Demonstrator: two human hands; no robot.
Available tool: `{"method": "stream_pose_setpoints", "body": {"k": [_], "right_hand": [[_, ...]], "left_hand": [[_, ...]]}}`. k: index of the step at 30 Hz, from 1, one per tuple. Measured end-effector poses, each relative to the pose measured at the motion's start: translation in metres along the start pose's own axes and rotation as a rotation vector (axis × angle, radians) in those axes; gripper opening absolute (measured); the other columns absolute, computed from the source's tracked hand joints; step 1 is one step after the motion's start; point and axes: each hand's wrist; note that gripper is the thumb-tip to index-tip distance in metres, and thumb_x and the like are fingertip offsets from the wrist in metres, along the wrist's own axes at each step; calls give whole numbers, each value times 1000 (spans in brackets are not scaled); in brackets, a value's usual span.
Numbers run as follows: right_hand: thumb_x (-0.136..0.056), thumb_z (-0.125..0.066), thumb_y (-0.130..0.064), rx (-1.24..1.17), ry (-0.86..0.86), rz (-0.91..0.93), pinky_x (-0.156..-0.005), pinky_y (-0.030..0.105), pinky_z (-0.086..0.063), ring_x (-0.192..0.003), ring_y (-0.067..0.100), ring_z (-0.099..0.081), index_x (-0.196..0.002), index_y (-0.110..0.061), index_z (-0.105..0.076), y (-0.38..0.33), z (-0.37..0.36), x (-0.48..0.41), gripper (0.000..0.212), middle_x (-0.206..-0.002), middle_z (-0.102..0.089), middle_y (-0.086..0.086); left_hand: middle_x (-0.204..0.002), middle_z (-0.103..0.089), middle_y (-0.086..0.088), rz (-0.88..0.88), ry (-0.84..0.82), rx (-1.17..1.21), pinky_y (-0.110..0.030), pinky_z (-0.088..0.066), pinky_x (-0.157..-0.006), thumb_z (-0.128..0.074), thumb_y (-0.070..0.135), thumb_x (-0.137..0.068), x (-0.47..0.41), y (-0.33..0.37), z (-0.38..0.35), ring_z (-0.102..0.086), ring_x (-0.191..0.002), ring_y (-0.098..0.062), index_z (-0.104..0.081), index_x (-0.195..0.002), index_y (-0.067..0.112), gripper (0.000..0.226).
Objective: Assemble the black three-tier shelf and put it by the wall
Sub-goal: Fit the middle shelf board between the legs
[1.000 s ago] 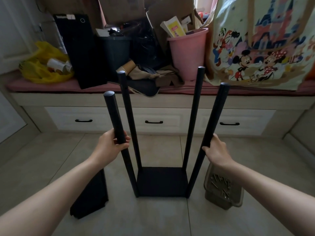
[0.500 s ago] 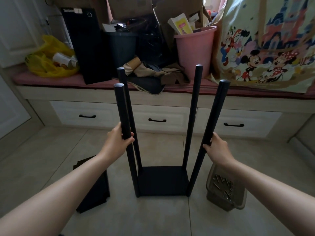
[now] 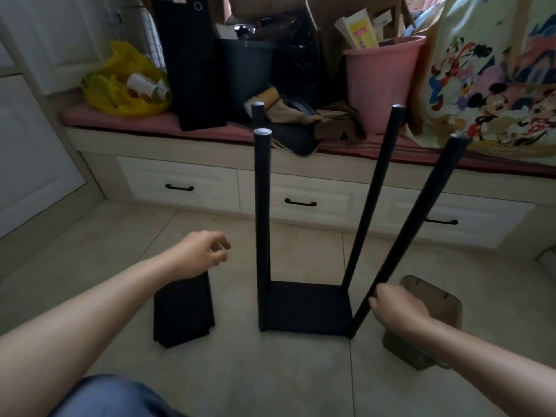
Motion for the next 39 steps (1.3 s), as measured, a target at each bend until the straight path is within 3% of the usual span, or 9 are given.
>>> {"method": "stream_pose_setpoints", "body": {"k": [3, 6, 10, 14, 20, 23, 27, 32, 39], "right_hand": [[-102, -43, -30, 68, -96, 78, -55, 27, -43, -77, 16, -61, -89, -19, -54, -24, -23, -3, 20, -91, -63, 0], [-102, -43, -34, 80, -141, 127, -55, 29, -41, -73, 15, -56, -85, -22, -48, -57, -47, -11, 21, -83, -55, -3], [-102, -40, -33, 70, -256, 193, -55, 30, -39, -72, 16, -53, -88, -21, -48, -109, -90, -24, 20, -86, -53, -2], [-101, -37, -28, 54, -374, 287, -60, 32, -40, -83, 25, -57, -86, -17, -48, -170, -139, -44, 21, -92, -56, 3], [-102, -41, -30, -64, -484, 353, -88, 35, -47, -111, 35, -59, -120, -5, -54, -248, -209, -78, 33, -123, -61, 19], [-103, -43, -34, -150, -562, 335, -96, 33, -44, -121, 33, -54, -138, -5, -44, -276, -232, -99, 45, -134, -56, 18], [-103, -43, -36, -218, -663, 301, -100, 28, -38, -130, 30, -48, -151, -7, -29, -297, -251, -121, 58, -144, -49, 14], [-100, -49, -31, -399, -746, 225, -89, 37, -51, -99, 24, -56, -136, -7, -51, -320, -262, -133, 42, -117, -60, 9], [-95, -61, -20, -827, -753, -28, -87, 37, -57, -90, 17, -61, -105, -10, -59, -317, -259, -120, 14, -102, -62, 5]], "left_hand": [[-101, -69, 9, 74, -10, -34, -20, -48, -77, -60, 23, -101, 8, -49, -10, -66, -90, -7, -65, -121, 18, 22], [-99, -67, 8, 179, -24, 3, -13, -44, -67, -61, 21, -100, 14, -103, -29, -64, -88, -3, -64, -121, 18, 22], [-100, -70, 0, 323, 18, 112, -24, -50, -74, -64, 16, -97, 12, -164, -63, -67, -90, -14, -66, -115, 15, 18], [-94, -69, 0, 430, 21, 198, -21, -45, -67, -64, 12, -95, 3, -222, -107, -66, -84, -13, -68, -111, 13, 16], [-115, -66, -13, 609, 123, 332, -28, -41, -83, -61, 7, -96, -9, -274, -165, -59, -99, -25, -60, -128, 2, 32], [-134, -58, -22, 716, 205, 404, -35, -43, -91, -60, 8, -97, -16, -282, -182, -59, -115, -37, -51, -136, -3, 42], [-147, -50, -19, 793, 131, 550, -38, -43, -99, -61, 16, -99, -24, -282, -199, -53, -128, -37, -31, -151, 3, 62], [-142, -56, -15, 880, 181, 711, -40, -46, -103, -62, 16, -97, -33, -282, -208, -57, -124, -35, -38, -149, 8, 58], [-130, -61, -17, 970, 396, 855, -42, -50, -96, -61, 14, -97, -30, -266, -207, -61, -112, -35, -48, -139, 2, 46]]}}
Point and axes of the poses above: each hand's wrist, its own x-axis away from the middle knuckle, its own z-axis out of the back of the hand, y = z × x
